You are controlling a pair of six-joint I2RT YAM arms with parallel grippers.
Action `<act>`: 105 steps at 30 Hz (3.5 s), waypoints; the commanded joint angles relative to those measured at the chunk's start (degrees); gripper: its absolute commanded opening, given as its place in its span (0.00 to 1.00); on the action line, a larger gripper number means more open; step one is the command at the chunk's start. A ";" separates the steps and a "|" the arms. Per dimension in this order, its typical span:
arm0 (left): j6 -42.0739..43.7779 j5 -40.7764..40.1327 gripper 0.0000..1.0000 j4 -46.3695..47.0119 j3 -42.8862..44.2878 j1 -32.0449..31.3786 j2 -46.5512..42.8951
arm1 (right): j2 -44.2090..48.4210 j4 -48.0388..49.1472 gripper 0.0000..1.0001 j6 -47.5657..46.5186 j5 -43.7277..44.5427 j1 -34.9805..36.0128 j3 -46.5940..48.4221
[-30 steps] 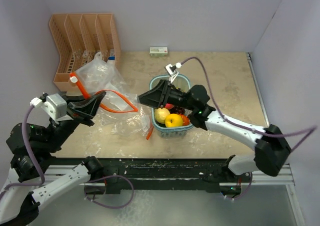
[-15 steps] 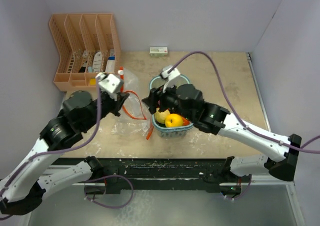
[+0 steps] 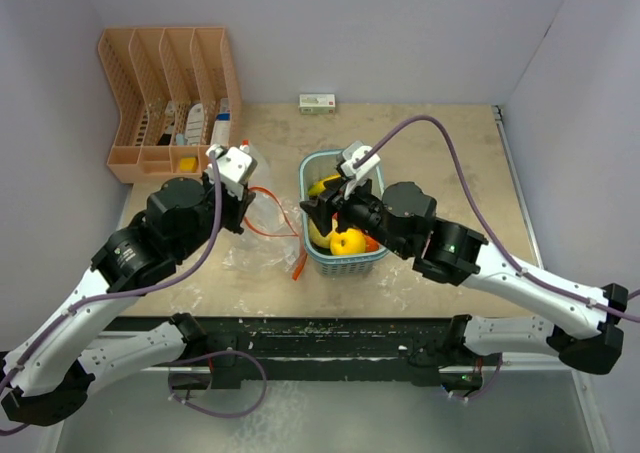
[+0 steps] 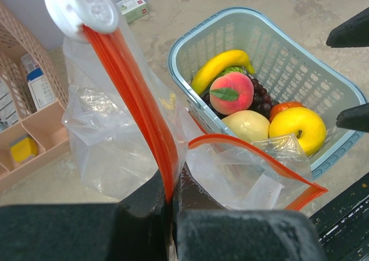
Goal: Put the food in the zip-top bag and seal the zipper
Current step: Open the zipper of the food storage bag.
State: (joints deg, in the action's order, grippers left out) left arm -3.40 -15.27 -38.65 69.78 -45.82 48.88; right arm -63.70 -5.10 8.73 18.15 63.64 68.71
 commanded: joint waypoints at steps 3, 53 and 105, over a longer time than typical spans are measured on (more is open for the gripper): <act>-1.67 1.04 0.00 2.34 -0.02 0.03 -0.06 | -3.60 9.01 0.63 -3.45 -10.40 0.17 0.32; -11.52 2.67 0.99 3.30 -3.76 0.03 -8.79 | 0.93 18.55 0.00 10.90 18.40 0.11 -7.32; -20.18 3.58 0.00 23.70 -13.07 0.03 -6.32 | 3.31 10.63 0.00 20.12 30.17 0.42 -7.12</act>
State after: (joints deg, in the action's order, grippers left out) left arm -26.50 -11.20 -6.94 50.06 -45.82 45.43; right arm -59.72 10.94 24.73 35.48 63.86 59.68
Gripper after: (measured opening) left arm 0.004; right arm 0.007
